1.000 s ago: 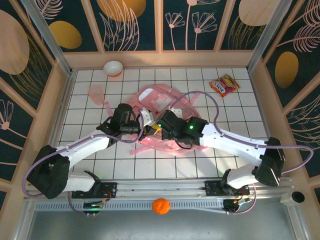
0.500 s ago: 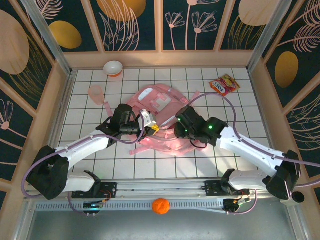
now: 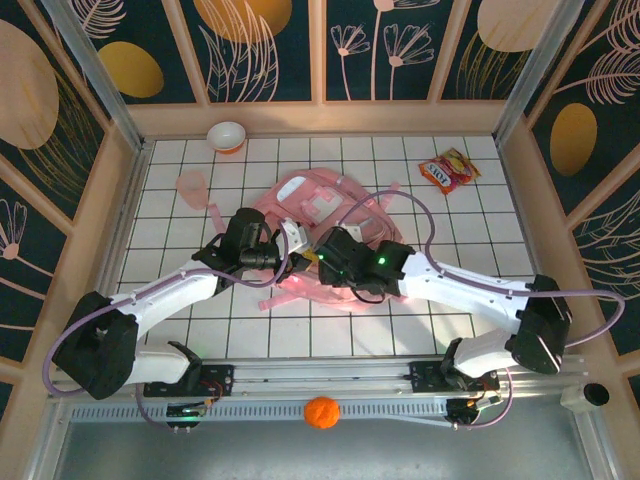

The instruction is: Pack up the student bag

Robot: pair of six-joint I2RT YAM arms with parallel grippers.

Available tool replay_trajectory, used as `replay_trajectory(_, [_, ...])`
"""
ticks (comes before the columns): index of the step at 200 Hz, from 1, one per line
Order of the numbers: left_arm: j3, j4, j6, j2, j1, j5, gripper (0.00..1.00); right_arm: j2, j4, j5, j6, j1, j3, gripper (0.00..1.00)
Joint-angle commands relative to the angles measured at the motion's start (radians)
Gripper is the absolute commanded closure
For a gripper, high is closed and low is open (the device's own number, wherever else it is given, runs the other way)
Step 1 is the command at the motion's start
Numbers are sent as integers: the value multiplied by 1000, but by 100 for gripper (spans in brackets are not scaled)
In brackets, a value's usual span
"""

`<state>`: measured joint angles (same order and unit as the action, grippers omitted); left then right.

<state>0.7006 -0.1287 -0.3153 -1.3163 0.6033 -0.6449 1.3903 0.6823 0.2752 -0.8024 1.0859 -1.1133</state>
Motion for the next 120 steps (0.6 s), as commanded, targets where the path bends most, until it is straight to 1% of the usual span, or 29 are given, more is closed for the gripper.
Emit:
replay_trajectory(1, [43,-46,33,24,-4,-13,100,13,15,99,-31,2,-38,62])
replay_trajectory(9, [42,-46,36,24,-4,-13,100,12,18,117,-36,1,-39,67])
replay_trajectory(14, [42,-47,35,24,-4,-13,100,9,22,127,-38,1,-39,74])
replay_trajectory(23, [43,-46,36,23,-3,-13,100,1,24,134,-40,-3,-37,81])
replay_trajectory(58, [35,-43,30,23,-4,-8,100,-46,13,120,-28,-18,-6,99])
replay_trajectory(62, [34,-41,30,24,-3,-6,100,-51,13,116,-26,-21,-2,100])
replay_trajectory(90, [27,-11,-8,29,-5,32,100,-98,27,85,-1,-65,28,100])
replay_trajectory(120, [-2,31,-79,43,-11,88,100,-164,27,-25,92,-197,80,100])
